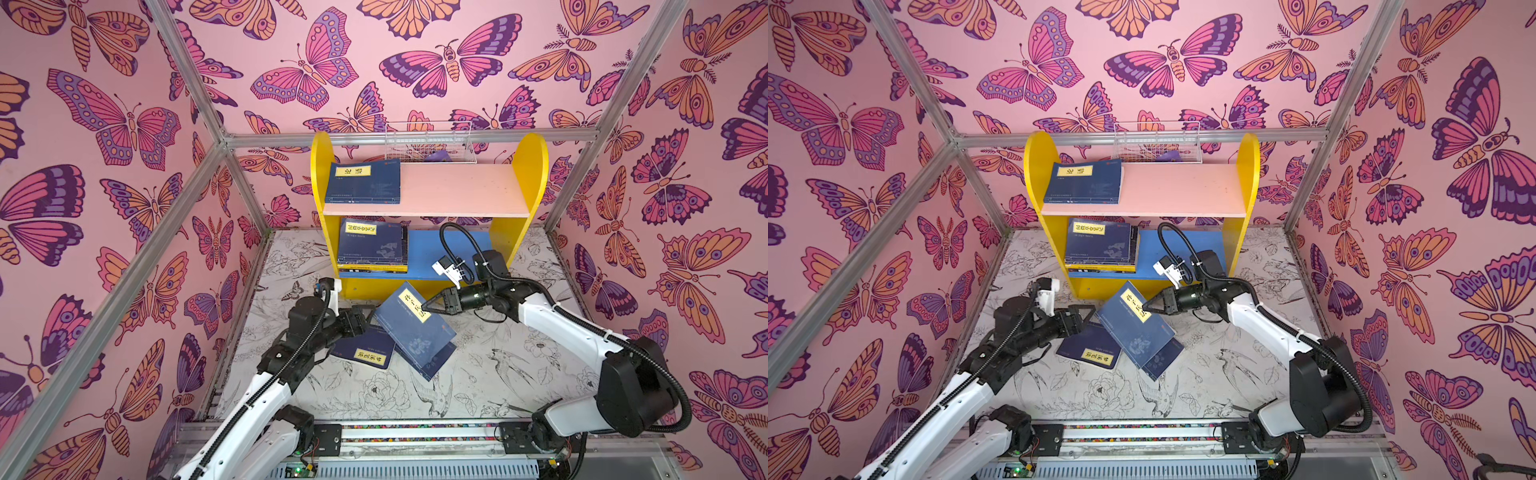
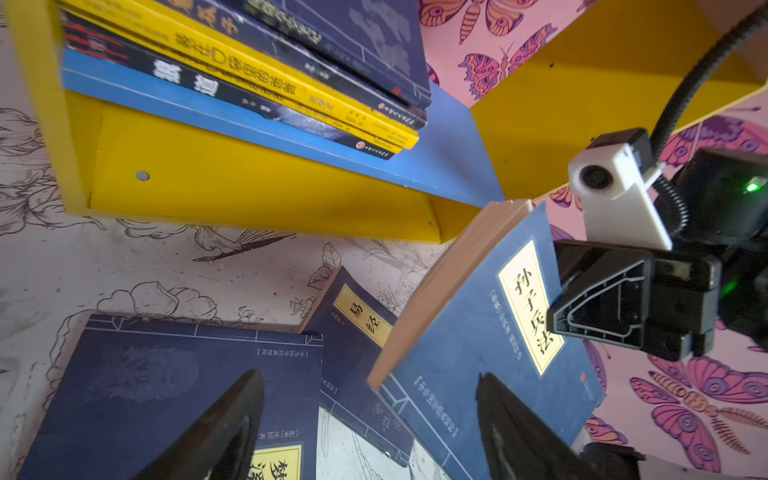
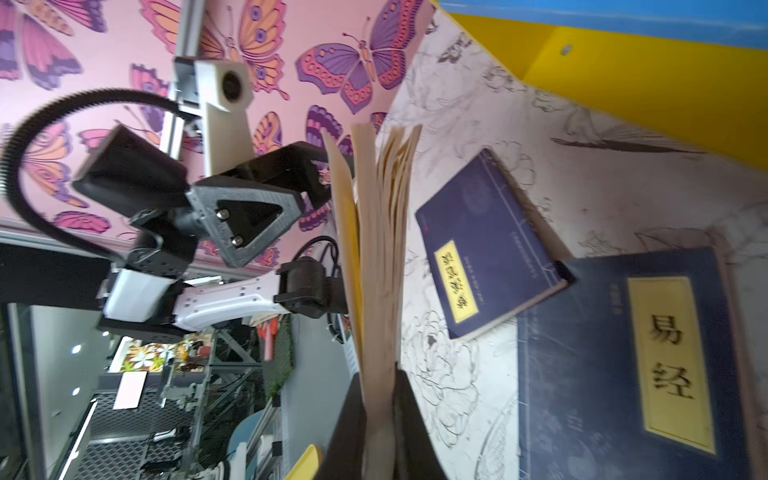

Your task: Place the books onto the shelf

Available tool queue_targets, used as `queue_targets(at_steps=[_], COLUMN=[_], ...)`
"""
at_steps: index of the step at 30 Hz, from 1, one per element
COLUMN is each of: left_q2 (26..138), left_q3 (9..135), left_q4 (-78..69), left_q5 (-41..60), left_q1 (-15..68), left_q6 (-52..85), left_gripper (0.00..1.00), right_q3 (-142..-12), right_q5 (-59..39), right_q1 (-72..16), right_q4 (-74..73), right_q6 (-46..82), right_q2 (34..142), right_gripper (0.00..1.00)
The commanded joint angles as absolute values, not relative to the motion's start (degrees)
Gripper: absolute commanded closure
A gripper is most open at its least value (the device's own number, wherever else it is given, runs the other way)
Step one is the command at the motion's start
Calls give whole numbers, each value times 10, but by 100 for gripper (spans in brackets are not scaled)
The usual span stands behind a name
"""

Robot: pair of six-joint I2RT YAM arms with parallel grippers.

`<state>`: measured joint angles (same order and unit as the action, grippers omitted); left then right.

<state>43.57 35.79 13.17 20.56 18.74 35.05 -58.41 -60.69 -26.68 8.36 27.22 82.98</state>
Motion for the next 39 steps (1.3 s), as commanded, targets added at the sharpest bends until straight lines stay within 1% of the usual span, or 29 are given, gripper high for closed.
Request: queue_targets(at_steps=[1,8,11,14,15,18,21,23,24,25,26,28,29,30,31,33,34,36,39], left_q2=[421,443,455,464,467,474,476,477,475,469,462,441,431,417,402,372,357,336,328], left_q3=[387,396,400,401,400,388,357,341,338,339,338,340,340,339,335,326,318,301,287], left_q4=[202,164,158,149,139,67,-52,-116,-125,-125,-123,-102,-96,-94,-98,-124,-153,-230,-355], left_q5=[308,431,453,461,470,511,547,559,556,546,530,462,429,389,354,299,281,263,264], left_q1=[152,143,143,143,144,144,144,145,145,145,144,144,143,143,143,143,143,142,142], left_q6=[347,336,322,318,321,356,427,466,472,475,478,492,500,514,528,554,568,596,632], left_gripper=[14,13,15,19,22,39,67,80,86,89,93,100,100,100,100,100,100,100,100], right_q3=[-596,-640,-647,-653,-657,-673,-685,-691,-695,-695,-694,-684,-674,-658,-638,-595,-572,-551,-533], right_q5=[-687,-700,-704,-713,-714,-703,-680,-663,-640,-620,-600,-533,-501,-473,-453,-424,-407,-403,-468], right_q1=[-272,-304,-311,-315,-318,-327,-331,-330,-329,-325,-321,-302,-292,-278,-265,-249,-247,-247,-248], right_q4=[0,60,46,35,44,88,113,120,128,128,125,109,91,69,35,-39,-71,-96,-166], right_q6=[328,289,298,304,299,272,261,254,247,243,245,267,282,306,329,371,384,389,437], right_q2=[816,833,836,842,846,865,880,880,875,867,859,832,818,801,781,743,722,694,676], right_gripper=[100,100,100,100,100,100,100,99,95,94,90,74,67,55,47,37,34,32,32])
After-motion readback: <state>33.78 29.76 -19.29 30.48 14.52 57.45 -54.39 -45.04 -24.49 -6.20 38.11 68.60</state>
